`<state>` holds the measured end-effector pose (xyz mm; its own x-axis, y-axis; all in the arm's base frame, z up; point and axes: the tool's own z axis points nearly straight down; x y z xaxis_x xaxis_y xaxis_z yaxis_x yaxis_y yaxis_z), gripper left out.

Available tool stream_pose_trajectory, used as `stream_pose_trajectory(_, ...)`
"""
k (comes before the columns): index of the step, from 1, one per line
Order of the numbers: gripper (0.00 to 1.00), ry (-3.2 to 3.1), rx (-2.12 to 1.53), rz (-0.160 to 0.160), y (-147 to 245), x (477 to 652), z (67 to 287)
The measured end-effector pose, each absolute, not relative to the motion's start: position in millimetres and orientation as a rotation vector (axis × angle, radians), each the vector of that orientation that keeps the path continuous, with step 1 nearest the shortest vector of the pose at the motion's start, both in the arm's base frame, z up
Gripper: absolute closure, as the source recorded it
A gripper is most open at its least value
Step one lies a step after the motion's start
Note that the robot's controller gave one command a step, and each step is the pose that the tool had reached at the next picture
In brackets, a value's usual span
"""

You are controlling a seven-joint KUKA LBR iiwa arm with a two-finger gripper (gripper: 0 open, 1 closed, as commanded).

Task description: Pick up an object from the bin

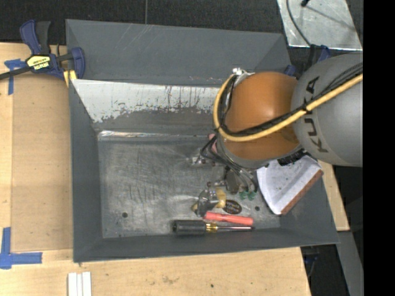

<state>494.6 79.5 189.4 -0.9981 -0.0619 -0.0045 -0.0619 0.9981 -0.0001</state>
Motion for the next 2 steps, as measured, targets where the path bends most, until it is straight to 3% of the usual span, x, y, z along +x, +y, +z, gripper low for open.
stream_pose_trajectory(1, 0.00, 3.126, -0.217, 0.002, 50.5, 499.7, 133.5)
stream_pose_trajectory(2, 0.00, 3.131, -0.277, -0.003, 31.0, 495.5, 97.1)
